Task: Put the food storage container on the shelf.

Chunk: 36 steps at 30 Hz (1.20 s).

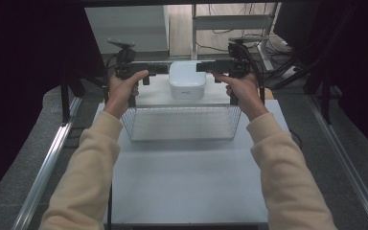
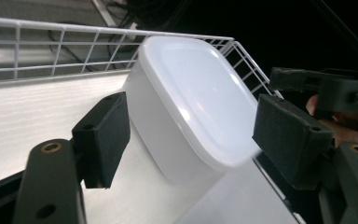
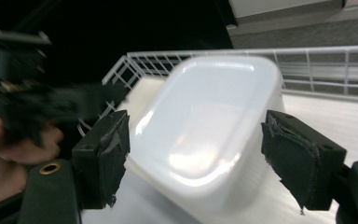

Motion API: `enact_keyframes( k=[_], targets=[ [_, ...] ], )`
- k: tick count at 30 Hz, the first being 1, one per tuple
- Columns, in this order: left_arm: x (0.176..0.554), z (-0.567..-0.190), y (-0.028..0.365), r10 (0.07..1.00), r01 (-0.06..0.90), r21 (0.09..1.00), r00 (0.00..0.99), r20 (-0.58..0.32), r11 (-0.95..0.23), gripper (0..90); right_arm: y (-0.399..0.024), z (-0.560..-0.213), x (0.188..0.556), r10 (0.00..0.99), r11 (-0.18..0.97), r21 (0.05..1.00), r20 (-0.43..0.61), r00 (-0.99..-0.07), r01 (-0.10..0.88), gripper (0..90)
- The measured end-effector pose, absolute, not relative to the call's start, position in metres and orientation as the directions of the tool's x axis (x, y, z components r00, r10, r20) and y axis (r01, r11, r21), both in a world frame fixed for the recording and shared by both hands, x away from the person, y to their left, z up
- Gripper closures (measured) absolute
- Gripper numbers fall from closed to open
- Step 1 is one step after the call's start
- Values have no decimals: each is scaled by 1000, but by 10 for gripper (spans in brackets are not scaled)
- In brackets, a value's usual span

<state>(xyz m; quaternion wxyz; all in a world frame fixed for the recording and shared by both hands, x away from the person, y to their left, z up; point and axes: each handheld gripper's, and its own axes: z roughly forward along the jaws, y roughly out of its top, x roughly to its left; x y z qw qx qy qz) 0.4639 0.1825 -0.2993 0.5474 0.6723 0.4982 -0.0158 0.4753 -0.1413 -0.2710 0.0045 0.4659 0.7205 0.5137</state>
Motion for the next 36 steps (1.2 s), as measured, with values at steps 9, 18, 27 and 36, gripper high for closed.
enact_keyframes(
  k=[9,18,27,36],
  targets=[
    [423,-295,186,664,621,783,569,-485,40,266,-161,-279,448,684,166,796,333,-649,583,221],
    [383,-314,184,686,580,814,597,-416,-12,270,-187,-289,412,669,189,835,275,-690,516,228],
    [334,-352,193,709,540,840,613,-350,-51,273,-215,-314,371,660,207,857,234,-714,472,247],
    [298,-414,198,760,575,812,572,-309,-103,269,-237,-374,328,663,254,847,199,-722,467,250]
  ],
)
